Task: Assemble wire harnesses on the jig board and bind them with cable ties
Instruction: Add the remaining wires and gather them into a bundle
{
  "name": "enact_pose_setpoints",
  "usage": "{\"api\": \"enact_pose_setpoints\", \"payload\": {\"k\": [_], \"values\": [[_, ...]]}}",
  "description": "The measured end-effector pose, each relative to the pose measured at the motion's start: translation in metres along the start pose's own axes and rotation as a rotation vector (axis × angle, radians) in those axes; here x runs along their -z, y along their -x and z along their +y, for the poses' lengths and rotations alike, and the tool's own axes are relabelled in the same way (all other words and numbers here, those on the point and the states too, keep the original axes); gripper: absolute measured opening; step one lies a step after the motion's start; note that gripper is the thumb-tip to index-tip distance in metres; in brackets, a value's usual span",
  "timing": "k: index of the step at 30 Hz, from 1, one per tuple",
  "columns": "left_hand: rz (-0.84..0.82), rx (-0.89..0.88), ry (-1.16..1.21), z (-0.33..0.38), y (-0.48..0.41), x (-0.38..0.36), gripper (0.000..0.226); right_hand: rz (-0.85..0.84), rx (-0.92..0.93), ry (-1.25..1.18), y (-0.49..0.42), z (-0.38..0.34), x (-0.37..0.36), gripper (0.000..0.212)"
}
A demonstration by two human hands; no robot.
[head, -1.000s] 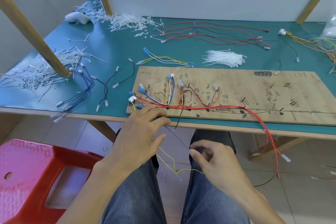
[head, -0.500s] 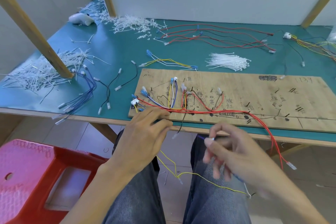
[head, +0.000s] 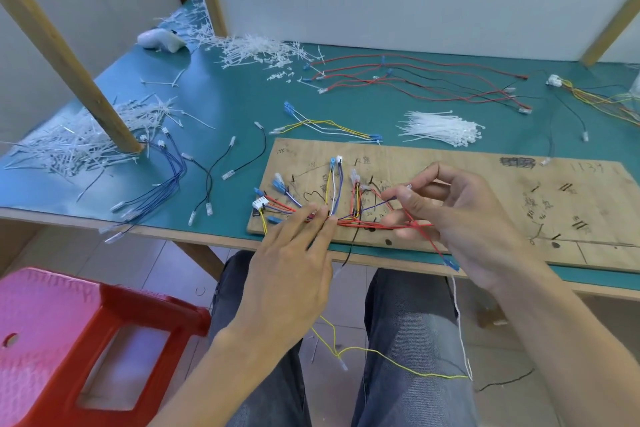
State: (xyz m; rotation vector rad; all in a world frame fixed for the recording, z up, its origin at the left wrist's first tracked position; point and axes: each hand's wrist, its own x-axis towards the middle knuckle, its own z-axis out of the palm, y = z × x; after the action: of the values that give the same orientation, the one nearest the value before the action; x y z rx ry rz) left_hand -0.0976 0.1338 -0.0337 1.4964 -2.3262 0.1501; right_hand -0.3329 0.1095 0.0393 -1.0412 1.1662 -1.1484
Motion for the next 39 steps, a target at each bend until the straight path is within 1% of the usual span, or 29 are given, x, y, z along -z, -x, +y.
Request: {"api": "enact_pose_setpoints", "payload": {"k": [5,8,11,15,18,21,24,28,30,32,33,34,35,37,39], "values": [[-0.031,0.002,-0.103,0.001,0.003,-0.002,0.054,0.048,0.053,0.094,-0.028,-0.006,-0.009,0.014],[-0.055,-0.013,-0.157,0.003,0.004,-0.006,0.057,0.069,0.1,0.223,-0.055,-0.008,-0.019,0.018],[-0.057,-0.026,-0.164,0.001,0.005,-0.008,0.059,0.093,0.152,0.357,-0.087,-0.004,-0.032,0.016],[-0.046,-0.039,-0.168,-0.001,0.009,-0.011,0.06,0.082,0.167,0.558,-0.125,0.003,-0.043,0.012],[-0.066,-0.032,-0.158,-0.001,0.011,-0.015,0.063,0.116,0.173,0.748,-0.141,0.01,-0.046,0.015],[-0.064,-0.007,-0.128,-0.003,0.012,-0.014,0.058,0.162,0.179,0.869,-0.148,0.016,-0.047,0.019],[-0.067,0.017,-0.088,-0.002,0.012,-0.011,0.056,0.174,0.132,0.875,-0.152,0.02,-0.048,0.021],[-0.076,0.054,0.011,0.002,0.009,-0.001,0.055,0.175,0.06,0.815,-0.154,0.02,-0.047,0.02],[-0.041,0.117,0.133,0.0,0.006,0.007,0.047,0.163,0.025,0.778,-0.155,0.017,-0.046,0.02],[0.006,0.226,0.333,-0.001,-0.006,0.018,0.031,0.136,-0.017,0.727,-0.155,0.014,-0.045,0.02],[0.05,0.281,0.427,-0.003,-0.015,0.021,0.025,0.118,-0.034,0.711,-0.155,0.013,-0.045,0.02],[0.094,0.327,0.468,-0.005,-0.027,0.023,0.024,0.101,-0.049,0.705,-0.154,0.011,-0.045,0.019],[0.111,0.361,0.453,-0.009,-0.04,0.024,0.026,0.091,-0.061,0.705,-0.154,0.009,-0.045,0.019],[0.049,0.395,0.377,-0.019,-0.066,0.023,0.033,0.081,-0.087,0.698,-0.153,0.006,-0.045,0.018],[-0.02,0.411,0.316,-0.027,-0.085,0.02,0.029,0.066,-0.119,0.683,-0.152,0.004,-0.044,0.019]]}}
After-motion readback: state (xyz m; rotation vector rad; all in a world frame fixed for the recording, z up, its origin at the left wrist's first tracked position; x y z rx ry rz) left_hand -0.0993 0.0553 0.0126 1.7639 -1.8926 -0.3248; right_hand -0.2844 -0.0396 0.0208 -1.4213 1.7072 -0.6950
